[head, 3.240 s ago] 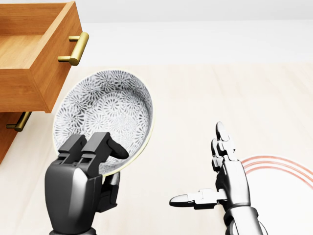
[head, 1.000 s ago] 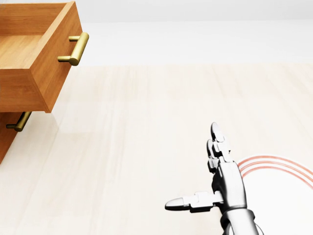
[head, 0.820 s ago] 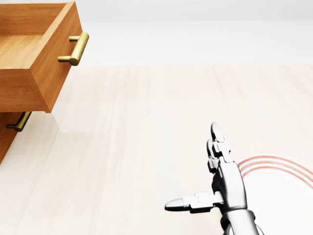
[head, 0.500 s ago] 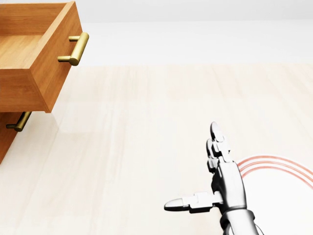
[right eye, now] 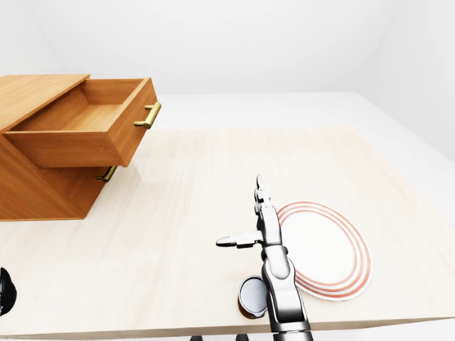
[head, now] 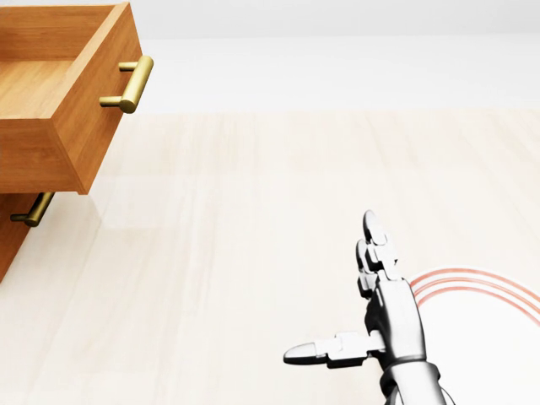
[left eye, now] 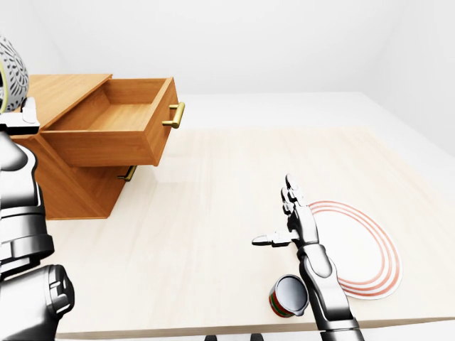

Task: Put the bowl on top of the cabinet.

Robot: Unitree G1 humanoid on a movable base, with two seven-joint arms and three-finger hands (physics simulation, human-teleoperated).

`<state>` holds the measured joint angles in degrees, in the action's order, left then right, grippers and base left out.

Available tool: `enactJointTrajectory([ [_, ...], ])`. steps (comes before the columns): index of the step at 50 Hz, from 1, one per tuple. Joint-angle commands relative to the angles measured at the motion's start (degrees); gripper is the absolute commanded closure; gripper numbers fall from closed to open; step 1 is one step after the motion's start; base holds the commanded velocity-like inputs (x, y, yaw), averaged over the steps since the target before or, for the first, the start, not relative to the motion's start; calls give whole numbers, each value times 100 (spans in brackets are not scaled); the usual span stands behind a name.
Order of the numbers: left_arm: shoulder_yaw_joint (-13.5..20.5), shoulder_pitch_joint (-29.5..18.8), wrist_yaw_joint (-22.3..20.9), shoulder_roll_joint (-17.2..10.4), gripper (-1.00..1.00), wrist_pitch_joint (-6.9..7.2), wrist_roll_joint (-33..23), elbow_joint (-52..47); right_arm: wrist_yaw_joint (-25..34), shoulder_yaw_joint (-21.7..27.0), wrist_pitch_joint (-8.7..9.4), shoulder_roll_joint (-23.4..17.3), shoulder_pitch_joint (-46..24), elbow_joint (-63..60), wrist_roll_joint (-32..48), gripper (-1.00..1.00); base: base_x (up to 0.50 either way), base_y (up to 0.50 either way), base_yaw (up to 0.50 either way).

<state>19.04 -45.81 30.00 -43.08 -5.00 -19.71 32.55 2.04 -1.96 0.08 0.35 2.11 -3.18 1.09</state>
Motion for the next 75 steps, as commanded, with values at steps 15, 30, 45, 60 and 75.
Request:
enactJointTrajectory([
  [15, -641, -1173, 0, -541, 93, 0, -556, 3504, 2, -15, 20, 3, 31, -49, 12, -100, 0, 0, 0],
  [30, -802, -1384, 0, -428, 93, 0, -902, 3912, 3, -12, 13, 3, 4, -21, 9, -100, 0, 0, 0],
  [45, -727, -1407, 0, -501, -100, 0, -867, 3809, -7, -18, 13, 7, 3, -4, 16, -100, 0, 0, 0],
  [60, -748, -1421, 0, -527, -100, 0, -865, 3737, -13, -11, -29, 6, -51, 106, 23, -100, 0, 0, 0],
  [75, -725, -1431, 0, -582, -100, 0, -901, 3529, -16, -19, 1, 9, -38, 58, 26, -100, 0, 0, 0],
])
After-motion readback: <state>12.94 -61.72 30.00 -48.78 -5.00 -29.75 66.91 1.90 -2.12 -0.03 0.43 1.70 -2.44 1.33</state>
